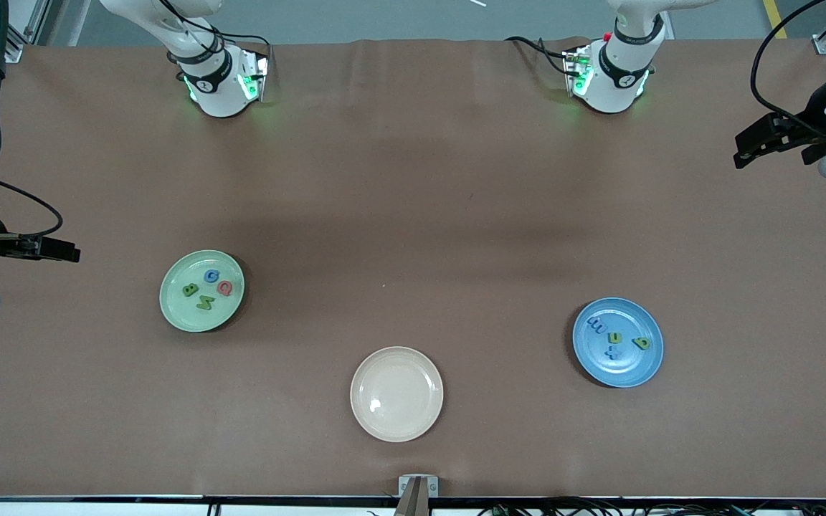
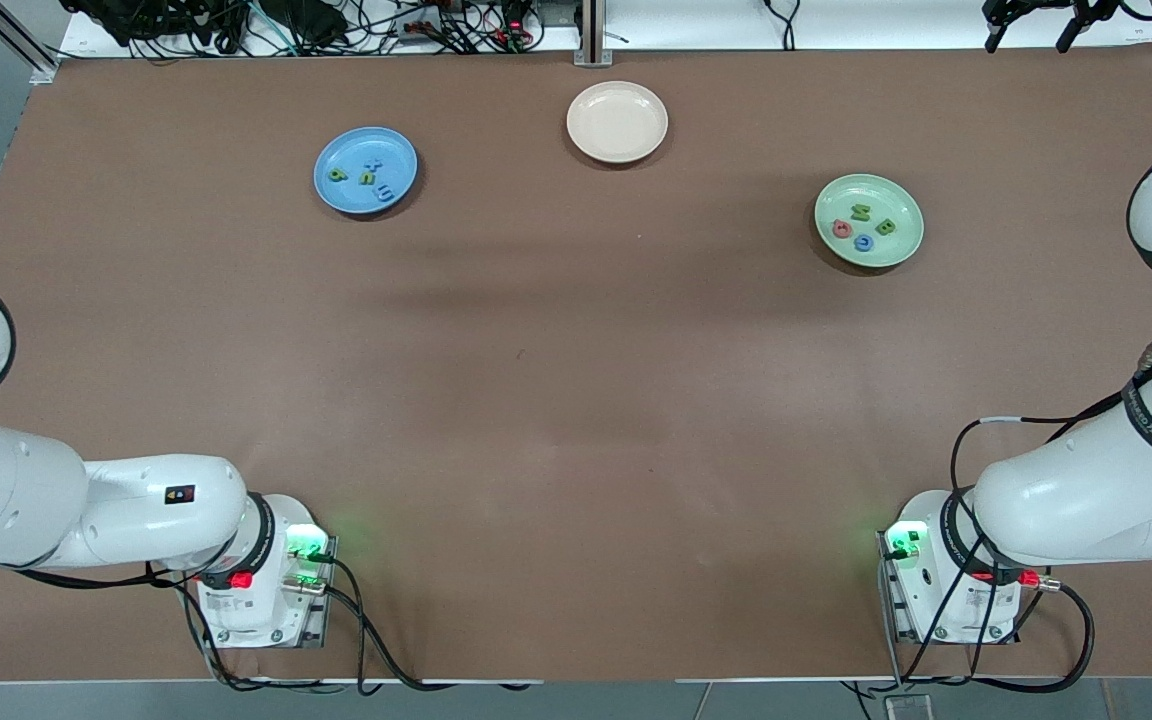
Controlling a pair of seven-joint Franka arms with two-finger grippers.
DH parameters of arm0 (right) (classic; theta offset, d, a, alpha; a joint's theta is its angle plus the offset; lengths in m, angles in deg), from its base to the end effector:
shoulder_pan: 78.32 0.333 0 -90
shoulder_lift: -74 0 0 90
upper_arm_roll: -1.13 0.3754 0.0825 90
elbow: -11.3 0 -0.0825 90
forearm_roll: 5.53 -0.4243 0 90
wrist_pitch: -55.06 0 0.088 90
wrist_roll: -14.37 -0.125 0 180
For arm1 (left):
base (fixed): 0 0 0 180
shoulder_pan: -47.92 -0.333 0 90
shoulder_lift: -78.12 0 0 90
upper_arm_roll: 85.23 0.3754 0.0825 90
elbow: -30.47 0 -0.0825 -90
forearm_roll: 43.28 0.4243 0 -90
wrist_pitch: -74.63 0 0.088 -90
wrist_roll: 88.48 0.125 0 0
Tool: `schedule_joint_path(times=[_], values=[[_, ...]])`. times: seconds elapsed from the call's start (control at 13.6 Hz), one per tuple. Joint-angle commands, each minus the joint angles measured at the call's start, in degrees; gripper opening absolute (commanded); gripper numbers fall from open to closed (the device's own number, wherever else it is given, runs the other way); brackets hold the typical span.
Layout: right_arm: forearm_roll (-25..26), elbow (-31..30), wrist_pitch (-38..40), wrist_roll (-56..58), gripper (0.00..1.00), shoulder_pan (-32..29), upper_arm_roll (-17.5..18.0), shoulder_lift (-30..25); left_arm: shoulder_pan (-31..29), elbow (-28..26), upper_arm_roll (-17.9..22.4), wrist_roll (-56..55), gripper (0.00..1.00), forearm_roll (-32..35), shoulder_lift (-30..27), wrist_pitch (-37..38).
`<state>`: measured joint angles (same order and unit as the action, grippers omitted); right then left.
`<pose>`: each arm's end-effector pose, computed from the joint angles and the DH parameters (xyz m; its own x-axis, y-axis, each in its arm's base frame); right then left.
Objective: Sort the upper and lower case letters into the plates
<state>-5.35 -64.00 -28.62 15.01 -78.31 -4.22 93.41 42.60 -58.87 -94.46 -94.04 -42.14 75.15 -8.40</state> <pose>0.6923 -0.0541 0.5684 0.9784 -0.0813 -0.1902 -0.0766 -0.9965 0.0320 0.5607 -0.0385 0.6911 0.9979 0.0320 -0.0559 0.0301 -0.9990 -0.0337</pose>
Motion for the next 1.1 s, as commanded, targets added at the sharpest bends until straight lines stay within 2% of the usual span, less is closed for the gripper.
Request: schedule_joint_path(times=[0.0, 0.29, 0.51, 1.03], values=[[0.7, 0.51, 0.71, 0.41, 1.0, -0.1, 0.43, -0.25, 0.13, -0.92, 0.26, 1.43, 1.0, -0.96, -1.07, -0.2], [-0.17, 0.86, 0.27, 0.41, 1.0, -0.53, 0.34, -0.68, 0.31, -0.92, 0.18, 1.43, 1.0, -1.22, -1.07, -0.11], [-0.88, -0.62, 0.7, 0.5, 1.0, -0.53, 0.26, -3.23, 0.31, -0.92, 0.09, 1.43, 1.0, -1.22, -1.24, -0.11], [-0.88, -9.32, 0.27, 0.59, 1.0, -0.44, 0.34, -12.36, 0.22, -0.92, -0.53, 1.43, 1.0, -1.22, -1.16, -0.03]])
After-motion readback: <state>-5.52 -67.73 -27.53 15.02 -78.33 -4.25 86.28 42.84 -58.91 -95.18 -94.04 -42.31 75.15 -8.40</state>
